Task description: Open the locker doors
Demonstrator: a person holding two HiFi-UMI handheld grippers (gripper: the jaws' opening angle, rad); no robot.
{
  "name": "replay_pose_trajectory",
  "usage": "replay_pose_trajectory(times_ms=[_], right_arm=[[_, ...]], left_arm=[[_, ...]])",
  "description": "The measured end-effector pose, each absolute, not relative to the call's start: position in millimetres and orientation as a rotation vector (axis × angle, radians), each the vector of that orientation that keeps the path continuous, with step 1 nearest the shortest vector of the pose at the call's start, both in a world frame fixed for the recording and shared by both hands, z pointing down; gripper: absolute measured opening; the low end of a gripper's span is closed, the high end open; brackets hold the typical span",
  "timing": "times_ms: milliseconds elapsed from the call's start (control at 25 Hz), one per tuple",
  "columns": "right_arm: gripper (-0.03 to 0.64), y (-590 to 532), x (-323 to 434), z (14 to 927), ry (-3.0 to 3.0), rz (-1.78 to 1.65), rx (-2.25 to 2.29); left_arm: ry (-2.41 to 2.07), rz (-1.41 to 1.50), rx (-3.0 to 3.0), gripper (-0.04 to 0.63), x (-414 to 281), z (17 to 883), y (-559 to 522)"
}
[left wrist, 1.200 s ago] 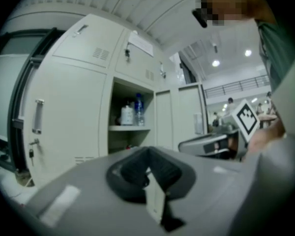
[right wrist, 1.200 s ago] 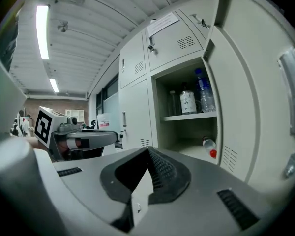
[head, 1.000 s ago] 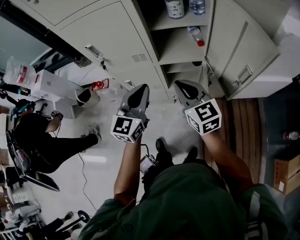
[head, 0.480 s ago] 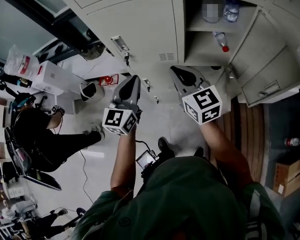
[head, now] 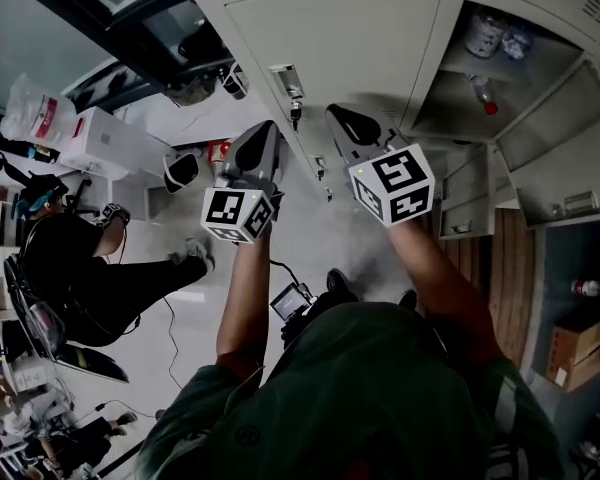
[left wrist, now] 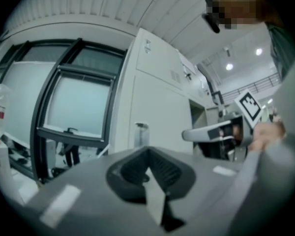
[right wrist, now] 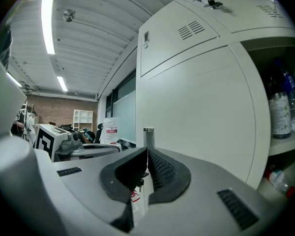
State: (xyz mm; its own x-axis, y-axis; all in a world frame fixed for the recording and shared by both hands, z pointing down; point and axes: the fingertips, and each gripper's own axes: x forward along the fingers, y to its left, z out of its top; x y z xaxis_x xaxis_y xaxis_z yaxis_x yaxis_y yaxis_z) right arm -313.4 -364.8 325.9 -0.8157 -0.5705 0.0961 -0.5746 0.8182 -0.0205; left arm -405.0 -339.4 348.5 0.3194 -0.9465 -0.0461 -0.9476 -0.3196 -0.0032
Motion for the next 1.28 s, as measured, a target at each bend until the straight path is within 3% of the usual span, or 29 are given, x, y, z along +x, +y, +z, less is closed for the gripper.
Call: replay_pose_trajectory(times_ms=[680,1280], right_arm=[[0.008,-412.9,-408.9,352.1,-2.796,0.012,0.988],[0.009,-381.1,-406.4,356.0,-2.831,-0.015,0.951]], left_arm=[[1.72,0.1,-2.601,-0.006,-451.8,352.1,-382.9],[1.652,0.106,-2.663,-0.005,-436.0,365.0,-376.7]])
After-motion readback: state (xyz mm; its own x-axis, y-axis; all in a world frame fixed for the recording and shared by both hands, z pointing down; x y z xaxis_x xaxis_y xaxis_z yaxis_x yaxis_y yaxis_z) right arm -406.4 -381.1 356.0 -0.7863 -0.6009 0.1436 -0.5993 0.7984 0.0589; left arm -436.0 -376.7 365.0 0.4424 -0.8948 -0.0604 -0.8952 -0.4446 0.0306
